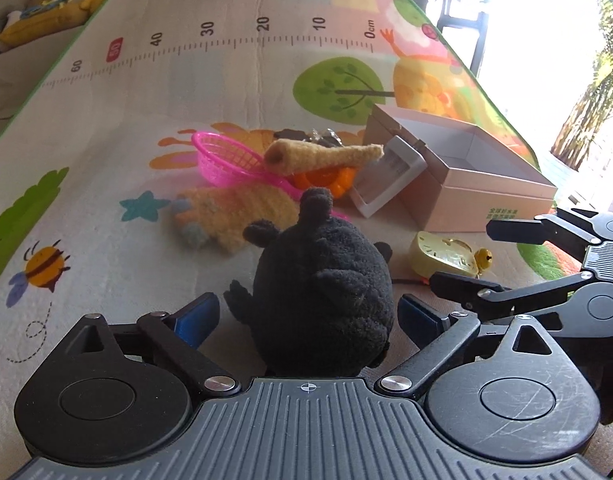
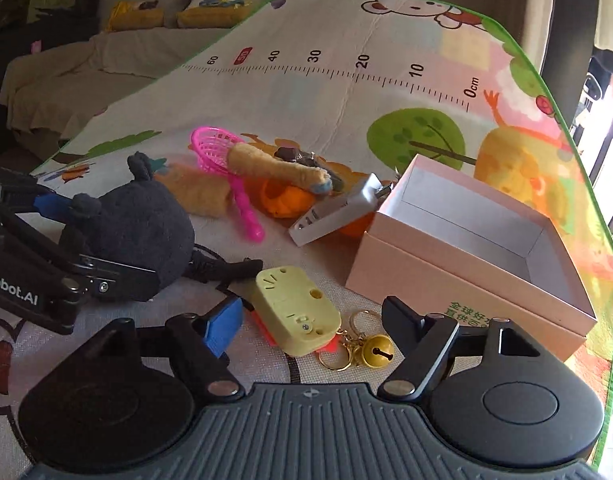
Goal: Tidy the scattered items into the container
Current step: 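Grasp the yellow toy with keychain bell with the right tool, then carry the black plush in the left tool while the right tool carries the yellow toy toward the box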
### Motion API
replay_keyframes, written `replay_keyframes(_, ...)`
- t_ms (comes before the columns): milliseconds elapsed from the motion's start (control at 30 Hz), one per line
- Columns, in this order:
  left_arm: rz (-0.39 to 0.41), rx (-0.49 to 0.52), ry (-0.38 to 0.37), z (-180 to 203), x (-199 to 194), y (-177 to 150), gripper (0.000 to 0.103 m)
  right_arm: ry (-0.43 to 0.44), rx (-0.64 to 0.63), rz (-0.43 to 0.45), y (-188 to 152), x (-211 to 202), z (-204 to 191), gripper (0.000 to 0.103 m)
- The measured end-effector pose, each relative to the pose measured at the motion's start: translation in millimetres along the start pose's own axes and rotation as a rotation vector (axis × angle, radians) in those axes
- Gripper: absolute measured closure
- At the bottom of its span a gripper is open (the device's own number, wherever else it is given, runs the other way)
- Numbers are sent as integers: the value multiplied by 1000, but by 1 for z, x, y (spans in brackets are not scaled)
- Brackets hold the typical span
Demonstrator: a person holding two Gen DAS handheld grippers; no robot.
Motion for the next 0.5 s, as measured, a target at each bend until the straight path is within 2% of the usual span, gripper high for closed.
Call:
replay_keyframes(33, 5, -1, 8, -1, 0, 1, 3, 10, 6, -11, 1, 6, -1, 28)
replay_keyframes(100, 10, -3, 11, -3, 1, 1, 2, 64, 38, -32, 1, 17, 1, 49)
replay_keyframes(233, 22, 5, -8, 2, 6, 0, 2, 83, 40, -25, -6, 6, 4, 49)
replay_keyframes(367, 37, 51, -32, 12, 9, -6, 2, 70, 30, -38, -32, -22, 8, 49)
replay_keyframes(500, 49, 85, -28, 17, 8, -9, 0, -9, 38, -59, -59, -50, 21, 49)
Point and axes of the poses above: each gripper's, at about its wrist camera, not at the fingertips, and x roughly the way its jaws point, z to its right, y to its top, the point moved 6 cm from there along x, roughly the way its jaws point, and after that the axes turned 12 degrees about -x, right-handed, at the moved point
